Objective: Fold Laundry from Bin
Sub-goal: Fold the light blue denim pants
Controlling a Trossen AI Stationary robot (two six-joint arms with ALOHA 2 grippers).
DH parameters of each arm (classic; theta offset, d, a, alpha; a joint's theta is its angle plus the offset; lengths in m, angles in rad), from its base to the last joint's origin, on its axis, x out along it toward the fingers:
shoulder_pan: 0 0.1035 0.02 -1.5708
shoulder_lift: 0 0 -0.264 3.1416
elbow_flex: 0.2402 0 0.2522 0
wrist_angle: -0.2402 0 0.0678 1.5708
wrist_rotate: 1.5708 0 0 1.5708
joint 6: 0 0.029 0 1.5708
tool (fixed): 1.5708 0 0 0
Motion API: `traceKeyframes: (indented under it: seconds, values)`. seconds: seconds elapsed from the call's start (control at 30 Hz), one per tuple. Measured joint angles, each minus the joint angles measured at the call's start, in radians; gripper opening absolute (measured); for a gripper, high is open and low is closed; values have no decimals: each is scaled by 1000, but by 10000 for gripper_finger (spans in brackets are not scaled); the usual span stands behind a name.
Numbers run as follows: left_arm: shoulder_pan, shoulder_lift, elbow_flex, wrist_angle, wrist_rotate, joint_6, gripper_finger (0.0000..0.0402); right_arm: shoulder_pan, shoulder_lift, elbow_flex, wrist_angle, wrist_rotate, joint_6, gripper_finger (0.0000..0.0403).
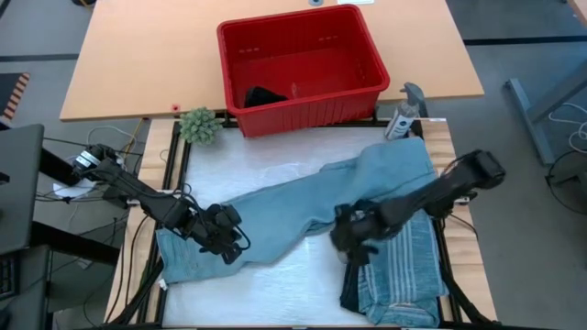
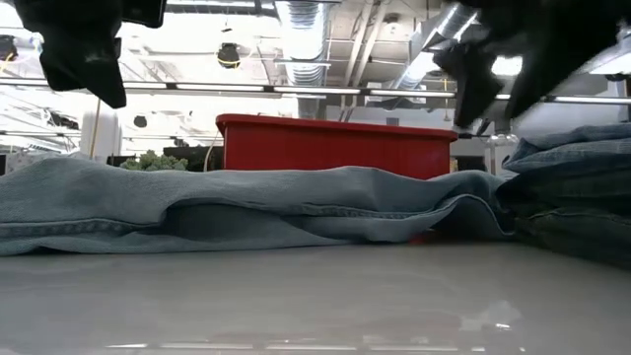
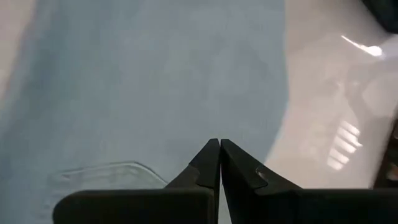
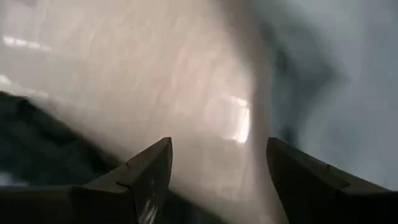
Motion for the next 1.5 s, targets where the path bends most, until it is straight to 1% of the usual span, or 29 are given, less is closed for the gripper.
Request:
traceKeyframes:
  seconds: [0.07,0.13,0.23,0.33,0.43,0.57,0.67,0.83,0.97,1.03,1.3,1.37,1.5]
  values:
    - [1,0,1,15,22,3,2,23,78,-2,74,7,2,282]
    - [1,0,1,11,39,1,2,28,129,-2,162,6,7,282]
    - [-4,0,1,11,68,5,2,22,182,2,284,7,34,282]
    - [-16,0,1,10,87,25,2,-11,221,2,358,19,52,282]
    - [-31,0,1,7,97,45,2,-53,263,2,363,33,88,282]
    - [-50,0,1,5,96,46,2,-102,333,0,356,35,82,282]
    - [-68,0,1,5,95,36,2,-131,354,2,358,32,83,281]
    - [-95,0,1,4,66,28,2,-135,311,33,303,47,85,281]
    - [-100,0,1,2,33,31,2,-129,267,41,280,151,49,281]
    - [-100,0,1,2,26,45,2,-133,266,41,280,168,32,281]
    - [-97,0,1,-9,26,72,2,-154,339,39,291,147,11,281]
    - [-97,0,1,-18,26,72,2,-154,344,39,297,129,9,281]
    - [-97,0,1,-43,18,72,2,-151,345,39,300,132,-12,281]
